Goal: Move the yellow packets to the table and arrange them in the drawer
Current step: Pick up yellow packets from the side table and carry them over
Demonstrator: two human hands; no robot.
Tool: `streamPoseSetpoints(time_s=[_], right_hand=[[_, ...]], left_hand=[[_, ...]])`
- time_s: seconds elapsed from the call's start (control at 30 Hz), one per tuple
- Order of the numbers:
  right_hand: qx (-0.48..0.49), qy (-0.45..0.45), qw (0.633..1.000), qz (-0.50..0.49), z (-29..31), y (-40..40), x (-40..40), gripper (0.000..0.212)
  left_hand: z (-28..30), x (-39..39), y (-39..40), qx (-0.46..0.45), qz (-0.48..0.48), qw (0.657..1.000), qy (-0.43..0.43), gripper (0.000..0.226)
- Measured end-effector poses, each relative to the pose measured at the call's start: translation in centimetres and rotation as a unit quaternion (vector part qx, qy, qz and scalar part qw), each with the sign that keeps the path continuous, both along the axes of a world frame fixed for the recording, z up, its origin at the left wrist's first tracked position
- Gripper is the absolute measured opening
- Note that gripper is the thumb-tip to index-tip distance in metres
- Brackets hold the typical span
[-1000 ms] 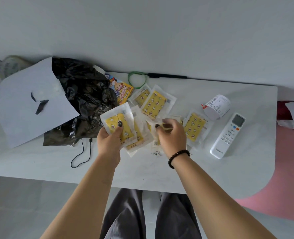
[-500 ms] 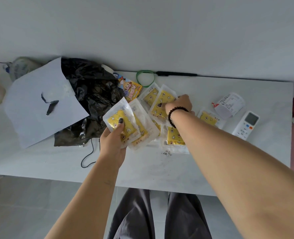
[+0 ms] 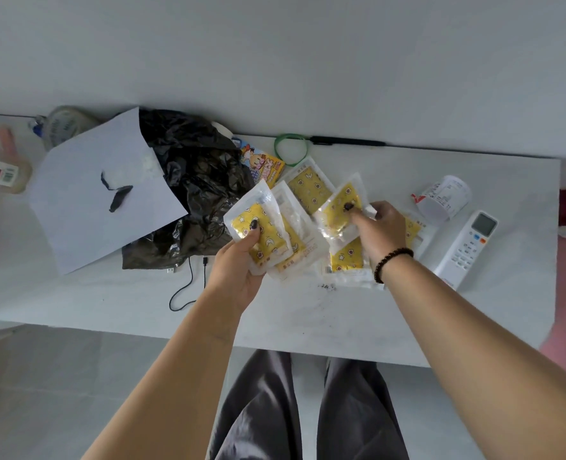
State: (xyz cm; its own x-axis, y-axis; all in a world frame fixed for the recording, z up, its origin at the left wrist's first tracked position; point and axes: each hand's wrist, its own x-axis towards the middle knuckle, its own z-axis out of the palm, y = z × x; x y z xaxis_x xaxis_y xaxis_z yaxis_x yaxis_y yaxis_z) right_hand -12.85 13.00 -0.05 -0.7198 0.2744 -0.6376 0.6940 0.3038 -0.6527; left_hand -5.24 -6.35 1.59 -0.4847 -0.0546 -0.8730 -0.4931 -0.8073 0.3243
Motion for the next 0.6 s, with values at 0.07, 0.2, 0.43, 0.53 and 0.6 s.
streamPoseSetpoints(time_s=[0.07,0.2,0.43,0.53,0.6], right_hand=[[-0.051,-0.001,0.998,-0.046,1.9,0.3,1.9,0.059],[-0.176,0.016,0.976,-0.131,6.4,1.2,4.9,0.039],[-0.269,-0.042,0.947,-0.169,16.1,1.0,7.2,0.02],[-0.292,-0.053,0.944,-0.146,20.3,1.3,7.9,0.018],[-0.321,-0.067,0.937,-0.118,22.7,1.9,8.1,0.021]], left_hand=[[1.2,0.0,0.3,0.007,0.0,1.0,0.008,0.027],[4.8,0.6,1.3,0.013,-0.006,1.0,0.019,0.024],[14.3,3.0,3.8,0.022,-0.002,0.999,0.032,0.026],[18.2,4.7,4.9,0.016,-0.002,0.999,0.035,0.028],[20.6,5.8,5.5,0.007,0.006,0.999,0.038,0.027]])
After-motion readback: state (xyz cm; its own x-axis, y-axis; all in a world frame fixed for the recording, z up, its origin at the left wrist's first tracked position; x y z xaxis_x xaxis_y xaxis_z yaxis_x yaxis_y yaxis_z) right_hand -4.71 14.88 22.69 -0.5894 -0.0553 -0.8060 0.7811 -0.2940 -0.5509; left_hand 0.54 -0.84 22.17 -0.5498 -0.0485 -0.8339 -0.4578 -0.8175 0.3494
